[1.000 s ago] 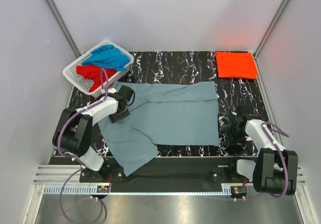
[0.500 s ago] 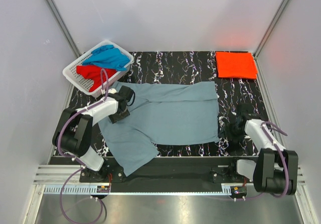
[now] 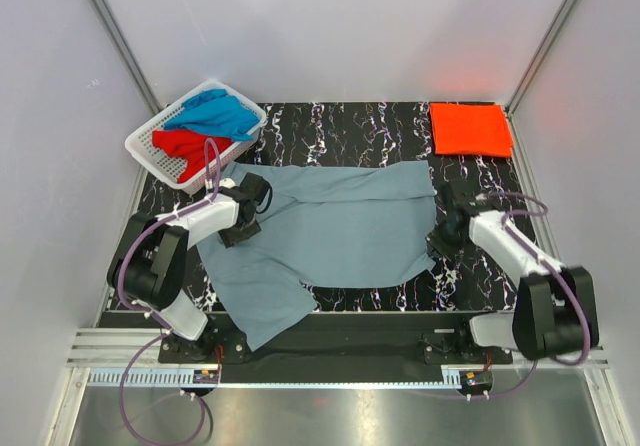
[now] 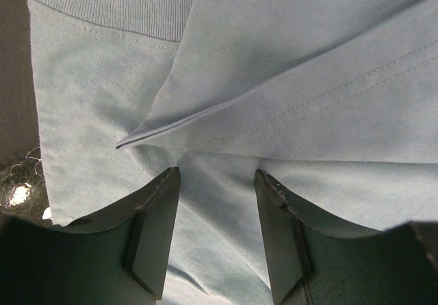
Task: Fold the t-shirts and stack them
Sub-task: Fold the tshirt
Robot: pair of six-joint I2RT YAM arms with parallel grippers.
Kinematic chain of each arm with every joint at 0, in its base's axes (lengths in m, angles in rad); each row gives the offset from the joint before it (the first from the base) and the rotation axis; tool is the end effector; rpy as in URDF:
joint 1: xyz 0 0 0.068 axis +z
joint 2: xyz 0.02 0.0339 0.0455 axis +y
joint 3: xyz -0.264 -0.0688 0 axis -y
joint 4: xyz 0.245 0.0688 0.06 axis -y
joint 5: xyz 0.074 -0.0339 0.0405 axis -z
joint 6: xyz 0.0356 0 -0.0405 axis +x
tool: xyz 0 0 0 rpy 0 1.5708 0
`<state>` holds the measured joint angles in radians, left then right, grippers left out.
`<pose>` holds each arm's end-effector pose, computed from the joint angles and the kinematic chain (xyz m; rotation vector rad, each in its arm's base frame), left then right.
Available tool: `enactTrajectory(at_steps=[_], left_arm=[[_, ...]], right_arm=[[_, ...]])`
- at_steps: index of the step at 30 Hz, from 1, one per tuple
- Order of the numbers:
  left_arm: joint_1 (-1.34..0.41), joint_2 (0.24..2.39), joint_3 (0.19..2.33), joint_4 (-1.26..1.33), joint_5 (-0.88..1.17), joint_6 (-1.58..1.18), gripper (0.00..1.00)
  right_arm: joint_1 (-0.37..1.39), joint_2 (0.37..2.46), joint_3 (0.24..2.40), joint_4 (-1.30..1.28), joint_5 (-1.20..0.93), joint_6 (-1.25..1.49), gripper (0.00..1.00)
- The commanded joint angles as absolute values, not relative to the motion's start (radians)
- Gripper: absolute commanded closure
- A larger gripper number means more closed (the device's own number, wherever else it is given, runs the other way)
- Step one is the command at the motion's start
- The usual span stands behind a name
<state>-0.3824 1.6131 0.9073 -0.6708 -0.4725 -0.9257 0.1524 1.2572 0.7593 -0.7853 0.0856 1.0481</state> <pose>0.2630 -0.0883 0.1603 -0.7800 2.5660 0.3534 0.2115 0.0294 0.1954 1.2515 2.5643 0.1325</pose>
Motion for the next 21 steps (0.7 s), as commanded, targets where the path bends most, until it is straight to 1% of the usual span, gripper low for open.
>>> enactTrajectory(at_steps=[1, 2, 3, 5, 8, 12, 16, 17, 18, 20, 21], left_arm=[[-0.388, 1.620, 0.914, -0.660, -0.506, -0.946, 0.47], [-0.388, 1.621, 0.916, -0.661, -0.509, -0.948, 0.47], [-0.388, 1.623, 0.916, -0.663, -0.515, -0.946, 0.47], [-0.388, 1.623, 0.913, -0.666, -0.518, -0.948, 0.47], [-0.388, 1.626, 0.911, -0.667, -0.520, -0.948, 0.47], [-0.388, 1.625, 0.917, -0.675, -0.525, -0.948, 0.47], [-0.388, 1.623, 0.920, -0.680, -0.532, -0.942, 0.47], [-0.388, 1.624, 0.922, -0.680, -0.532, -0.942, 0.47], [-0.388, 1.626, 0.922, -0.681, -0.529, -0.943, 0.47], [-0.388, 1.628, 0.919, -0.677, -0.526, -0.945, 0.47], [-0.388, 1.629, 0.919, -0.675, -0.523, -0.945, 0.47]], right_arm=[[0.251, 1.385, 0.851, -0.762, 0.153, 0.823, 1.00], [0.282, 1.414, 0.903, -0.776, 0.181, 0.806, 1.00], [0.360, 1.463, 0.929, -0.797, 0.224, 0.786, 1.00], [0.428, 1.508, 0.997, -0.825, 0.277, 0.753, 1.00], [0.517, 1.577, 1.040, -0.848, 0.330, 0.730, 1.00], [0.529, 1.641, 1.037, -0.859, 0.337, 0.735, 1.00], [0.528, 1.605, 1.049, -0.920, 0.442, 0.741, 1.00], [0.528, 1.598, 1.071, -0.951, 0.454, 0.735, 0.93], [0.528, 1.600, 1.081, -0.959, 0.442, 0.723, 0.79], [0.528, 1.603, 1.115, -0.979, 0.413, 0.701, 0.60], [0.528, 1.586, 1.118, -0.983, 0.387, 0.713, 0.58]])
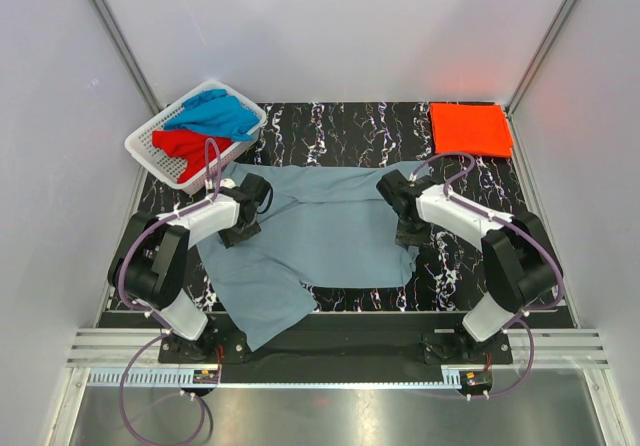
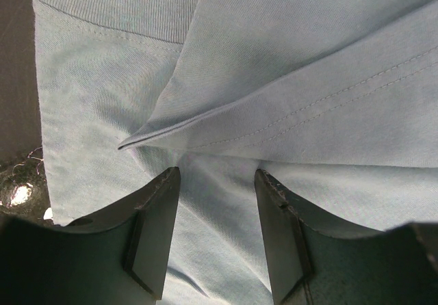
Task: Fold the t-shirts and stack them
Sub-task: Fold the tshirt
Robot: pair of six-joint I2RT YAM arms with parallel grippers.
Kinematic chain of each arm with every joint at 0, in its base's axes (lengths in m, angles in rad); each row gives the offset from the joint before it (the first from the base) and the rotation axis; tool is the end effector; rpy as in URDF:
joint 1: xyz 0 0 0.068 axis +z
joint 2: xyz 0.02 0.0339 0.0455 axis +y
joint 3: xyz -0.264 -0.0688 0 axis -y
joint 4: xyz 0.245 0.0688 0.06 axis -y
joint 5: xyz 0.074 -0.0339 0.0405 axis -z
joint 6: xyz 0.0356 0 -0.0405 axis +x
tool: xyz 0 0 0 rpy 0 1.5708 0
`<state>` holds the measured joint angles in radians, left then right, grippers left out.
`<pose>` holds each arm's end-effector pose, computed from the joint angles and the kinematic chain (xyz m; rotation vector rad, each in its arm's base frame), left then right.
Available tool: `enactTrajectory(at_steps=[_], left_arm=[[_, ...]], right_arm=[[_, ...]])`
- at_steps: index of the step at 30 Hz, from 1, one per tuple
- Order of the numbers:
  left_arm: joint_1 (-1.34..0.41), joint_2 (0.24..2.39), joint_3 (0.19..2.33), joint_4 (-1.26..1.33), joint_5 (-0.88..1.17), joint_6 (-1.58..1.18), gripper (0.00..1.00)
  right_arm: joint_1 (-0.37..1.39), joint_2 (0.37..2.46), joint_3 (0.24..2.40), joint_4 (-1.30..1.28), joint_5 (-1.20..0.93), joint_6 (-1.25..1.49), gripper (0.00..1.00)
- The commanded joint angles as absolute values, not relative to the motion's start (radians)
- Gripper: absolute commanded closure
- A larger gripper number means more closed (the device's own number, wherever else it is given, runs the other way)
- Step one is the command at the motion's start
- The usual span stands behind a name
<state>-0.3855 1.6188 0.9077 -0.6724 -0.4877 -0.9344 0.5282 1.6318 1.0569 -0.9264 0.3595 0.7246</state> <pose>0.2630 -0.0887 0.1591 -0.7847 2.5565 0.3715 0.2497 0.1312 0.1871 0.2977 2.8375 -0.3619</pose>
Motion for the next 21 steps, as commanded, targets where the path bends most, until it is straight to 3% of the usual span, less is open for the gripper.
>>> enactTrajectory(at_steps=[1, 5, 10, 16, 21], left_arm=[[-0.388, 1.629, 0.919, -0.673, -0.523, -0.945, 0.47], [-0.388, 1.624, 0.907, -0.673, -0.532, -0.940, 0.47], [-0.388, 1.624, 0.907, -0.669, -0.528, -0.939, 0.47], [-0.390, 1.621, 0.905, -0.669, -0.526, -0.934, 0.47], [-0.390, 1.614, 0.907, -0.676, -0.532, -0.933, 0.47]], right_arm=[[0.528, 1.569, 1.123, -0.986, 0.370, 0.741, 0.56], [0.483, 1.493, 1.120, -0.989, 0.308, 0.821, 0.50], [0.252, 1.387, 0.947, -0.855, 0.033, 0.864, 0.62], [0.245, 1.244, 0.783, -0.778, -0.043, 1.083, 0.66], [0.245, 1.187, 0.693, -0.692, -0.087, 1.209, 0.75]])
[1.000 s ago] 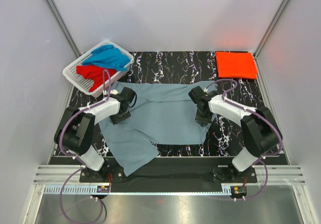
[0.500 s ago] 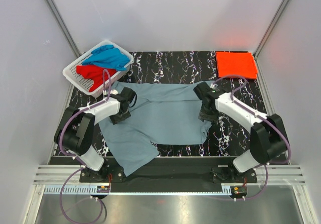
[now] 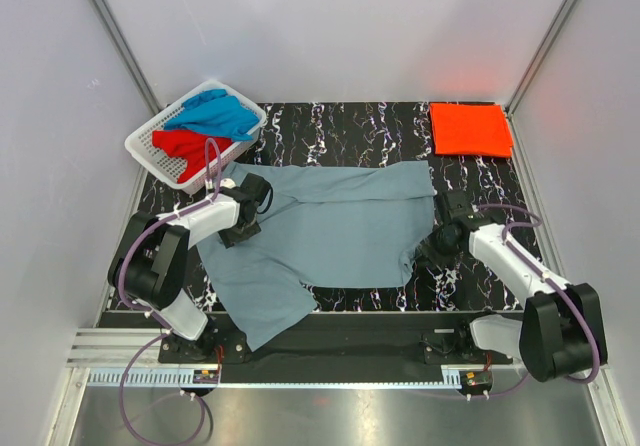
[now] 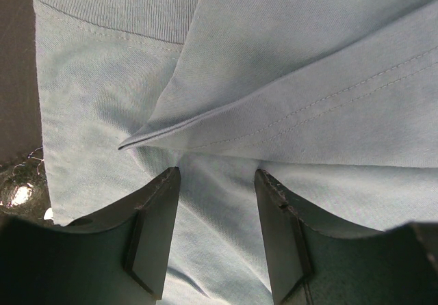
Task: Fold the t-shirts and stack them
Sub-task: Fold the tshirt
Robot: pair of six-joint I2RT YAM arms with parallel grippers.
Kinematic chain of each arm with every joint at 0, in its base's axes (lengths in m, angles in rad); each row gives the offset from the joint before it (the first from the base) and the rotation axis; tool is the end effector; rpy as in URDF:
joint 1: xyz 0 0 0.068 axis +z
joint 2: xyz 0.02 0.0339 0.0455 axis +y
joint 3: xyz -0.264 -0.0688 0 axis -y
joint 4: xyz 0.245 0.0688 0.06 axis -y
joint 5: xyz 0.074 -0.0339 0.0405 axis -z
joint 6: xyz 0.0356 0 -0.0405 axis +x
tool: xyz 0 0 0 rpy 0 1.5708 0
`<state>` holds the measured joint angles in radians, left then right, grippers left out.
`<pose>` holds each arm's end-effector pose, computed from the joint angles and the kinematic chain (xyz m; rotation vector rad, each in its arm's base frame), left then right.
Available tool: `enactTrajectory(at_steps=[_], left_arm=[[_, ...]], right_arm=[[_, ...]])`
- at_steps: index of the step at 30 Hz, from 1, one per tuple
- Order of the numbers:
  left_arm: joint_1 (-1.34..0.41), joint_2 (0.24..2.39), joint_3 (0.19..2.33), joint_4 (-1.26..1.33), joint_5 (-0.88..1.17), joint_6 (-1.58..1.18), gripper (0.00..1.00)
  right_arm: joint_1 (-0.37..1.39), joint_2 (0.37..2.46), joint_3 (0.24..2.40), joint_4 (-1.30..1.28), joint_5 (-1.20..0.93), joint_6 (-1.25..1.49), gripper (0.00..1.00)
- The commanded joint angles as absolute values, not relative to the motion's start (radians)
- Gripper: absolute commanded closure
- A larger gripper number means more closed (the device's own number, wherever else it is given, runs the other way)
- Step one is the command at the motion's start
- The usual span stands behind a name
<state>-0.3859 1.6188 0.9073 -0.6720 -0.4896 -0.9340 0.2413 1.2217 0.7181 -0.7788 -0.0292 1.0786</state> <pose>0.2630 -0.0888 0.1591 -0.7835 2.5554 0.3735 0.1982 0.0499 0.1908 1.1803 2.6678 0.2933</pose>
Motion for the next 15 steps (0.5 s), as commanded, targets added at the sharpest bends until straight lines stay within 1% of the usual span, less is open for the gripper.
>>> enactTrajectory(at_steps=[1, 5, 9, 15], left_arm=[[-0.390, 1.612, 0.907, -0.675, -0.534, -0.931, 0.47], [-0.390, 1.614, 0.911, -0.675, -0.535, -0.931, 0.47], [-0.390, 1.624, 0.919, -0.676, -0.528, -0.933, 0.47], [-0.393, 1.634, 0.925, -0.678, -0.534, -0.936, 0.47]], right_arm=[[0.245, 1.189, 0.686, -0.693, -0.083, 1.218, 0.75], [0.245, 1.178, 0.663, -0.663, -0.081, 1.241, 0.72], [0.245, 1.184, 0.655, -0.653, -0.087, 1.246, 0.65], [0.245, 1.192, 0.617, -0.641, -0.113, 1.269, 0.62]])
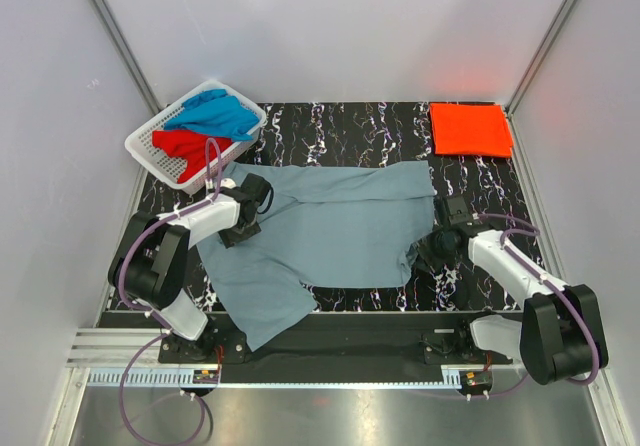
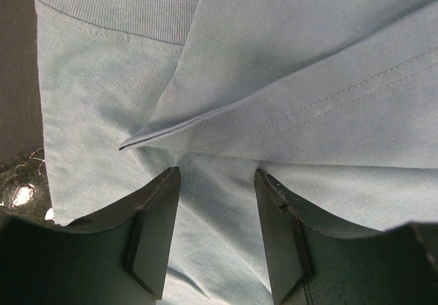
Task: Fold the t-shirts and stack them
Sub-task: Fold the tshirt
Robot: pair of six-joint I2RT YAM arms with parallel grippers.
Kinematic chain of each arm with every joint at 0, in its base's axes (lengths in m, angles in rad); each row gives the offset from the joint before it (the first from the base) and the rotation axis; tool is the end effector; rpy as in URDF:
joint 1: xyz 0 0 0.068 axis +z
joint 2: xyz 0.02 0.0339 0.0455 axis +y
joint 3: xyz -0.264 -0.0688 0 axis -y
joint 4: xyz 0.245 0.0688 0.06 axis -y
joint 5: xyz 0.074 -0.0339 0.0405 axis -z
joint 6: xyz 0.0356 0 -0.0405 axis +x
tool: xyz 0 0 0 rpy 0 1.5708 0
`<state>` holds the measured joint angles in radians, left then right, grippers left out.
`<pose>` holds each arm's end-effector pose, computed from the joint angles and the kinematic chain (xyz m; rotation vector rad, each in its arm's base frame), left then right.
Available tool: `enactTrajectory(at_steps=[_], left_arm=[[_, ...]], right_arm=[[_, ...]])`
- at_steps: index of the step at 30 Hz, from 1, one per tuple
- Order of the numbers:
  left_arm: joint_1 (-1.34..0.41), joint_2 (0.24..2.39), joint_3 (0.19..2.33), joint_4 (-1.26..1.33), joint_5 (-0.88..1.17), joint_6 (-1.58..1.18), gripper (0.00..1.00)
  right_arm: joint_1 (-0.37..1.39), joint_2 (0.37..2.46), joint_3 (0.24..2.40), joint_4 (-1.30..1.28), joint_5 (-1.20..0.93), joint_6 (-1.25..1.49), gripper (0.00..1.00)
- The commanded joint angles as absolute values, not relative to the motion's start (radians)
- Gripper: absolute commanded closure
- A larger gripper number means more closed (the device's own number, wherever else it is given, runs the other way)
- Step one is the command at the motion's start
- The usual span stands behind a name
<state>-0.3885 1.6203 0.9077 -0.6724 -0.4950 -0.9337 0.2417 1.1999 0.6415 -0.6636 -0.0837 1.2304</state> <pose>0.2629 -0.0893 0.1589 -0.7791 2.5534 0.3796 0.1947 0.0511 0.1777 1.3605 2.5694 0.4341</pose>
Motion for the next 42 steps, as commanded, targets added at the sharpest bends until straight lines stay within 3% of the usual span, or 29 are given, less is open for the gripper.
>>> enactTrajectory(at_steps=[1, 23, 33, 42], left_arm=[[-0.393, 1.635, 0.923, -0.678, -0.535, -0.936, 0.47], [-0.399, 1.658, 0.917, -0.672, -0.531, -0.946, 0.47], [-0.402, 1.667, 0.919, -0.672, -0.531, -0.951, 0.47], [-0.408, 1.674, 0.927, -0.683, -0.535, -0.956, 0.47]], right_arm=[[0.247, 1.190, 0.609, -0.628, -0.120, 1.267, 0.61], [0.249, 1.242, 0.578, -0.497, -0.089, 1.256, 0.62], [0.249, 1.223, 0.598, -0.506, -0.003, 1.215, 0.69], [0.249, 1.269, 0.588, -0.469, -0.008, 1.212, 0.66]])
